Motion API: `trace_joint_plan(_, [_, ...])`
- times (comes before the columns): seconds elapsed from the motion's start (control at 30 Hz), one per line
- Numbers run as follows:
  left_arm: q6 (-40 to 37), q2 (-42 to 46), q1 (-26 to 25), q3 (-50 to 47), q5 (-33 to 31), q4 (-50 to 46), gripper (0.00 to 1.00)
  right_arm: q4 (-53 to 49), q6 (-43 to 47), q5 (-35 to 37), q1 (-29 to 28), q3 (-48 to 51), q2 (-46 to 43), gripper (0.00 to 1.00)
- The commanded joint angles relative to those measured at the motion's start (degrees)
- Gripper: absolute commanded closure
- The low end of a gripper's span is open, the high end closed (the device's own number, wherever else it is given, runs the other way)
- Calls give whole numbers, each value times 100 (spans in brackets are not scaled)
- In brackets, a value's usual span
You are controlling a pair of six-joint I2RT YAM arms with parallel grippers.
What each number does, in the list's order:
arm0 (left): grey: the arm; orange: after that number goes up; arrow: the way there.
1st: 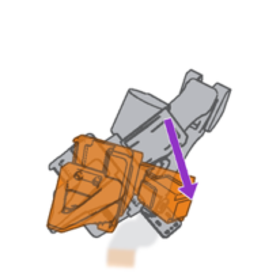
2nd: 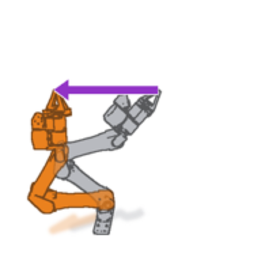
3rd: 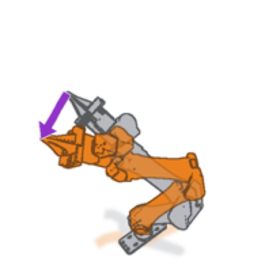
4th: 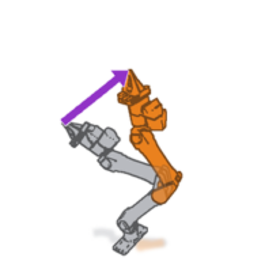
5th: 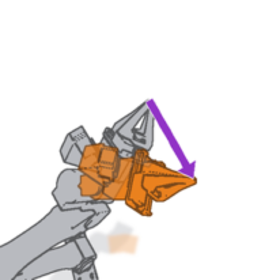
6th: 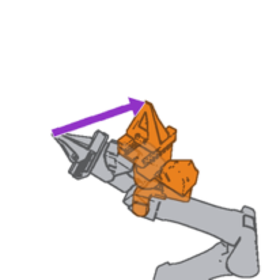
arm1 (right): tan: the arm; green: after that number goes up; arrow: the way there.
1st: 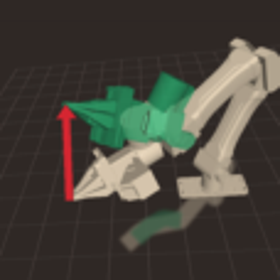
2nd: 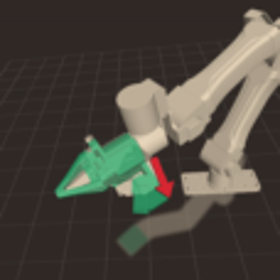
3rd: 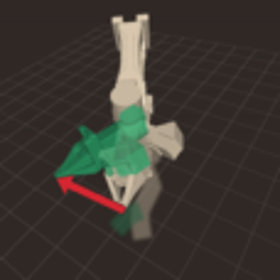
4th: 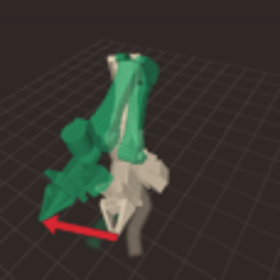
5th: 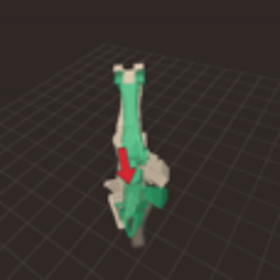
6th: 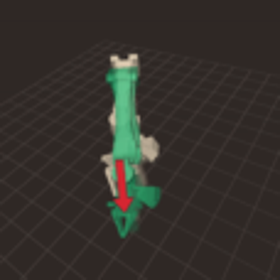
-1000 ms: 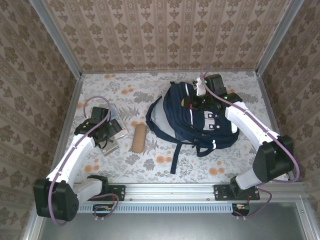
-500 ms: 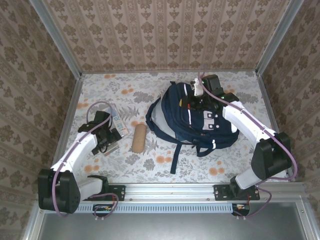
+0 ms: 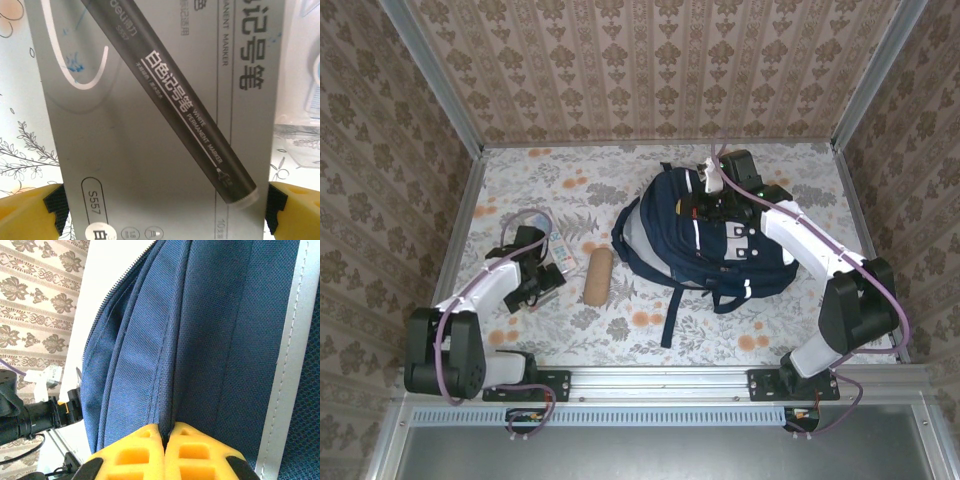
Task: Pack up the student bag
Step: Pick up the pencil case from the middle-left of the table.
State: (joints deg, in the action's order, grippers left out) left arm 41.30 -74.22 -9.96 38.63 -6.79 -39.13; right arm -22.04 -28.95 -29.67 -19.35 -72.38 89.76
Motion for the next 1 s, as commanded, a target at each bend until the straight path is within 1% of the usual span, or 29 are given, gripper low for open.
trace_joint_plan(0.0, [-150, -131, 64, -97, 82, 175, 0, 301, -14, -48, 18, -259, 31, 98])
trace_joint_plan(0.13, [-184, -221, 81, -144, 109, 331, 1, 297, -27, -52, 12, -273, 47, 98])
trace_joint_plan(0.27, [-191, -226, 82, -147, 56, 331, 12, 253, -15, -41, 18, -298, 57, 98])
trace_joint_plan(0.4, [-210, 32, 73, -147, -5, 265, 21, 237, -14, -28, 18, -312, 43, 98])
trace_joint_plan(0.53, [-236, 277, 43, -40, -44, 63, 22, 240, -37, -21, 12, -318, 34, 98])
trace_joint_plan(0.63, [-261, 407, -73, 188, -64, -164, 22, 188, -16, -6, 15, -376, 19, 98])
trace_joint_plan(0.8, [-246, 561, -518, 724, -76, -288, 22, 189, -51, -51, 76, -468, -53, 98])
trace_joint_plan(0.97, [-218, 318, -1285, 1438, -105, -83, 22, 423, -350, -326, 265, -458, -145, 99])
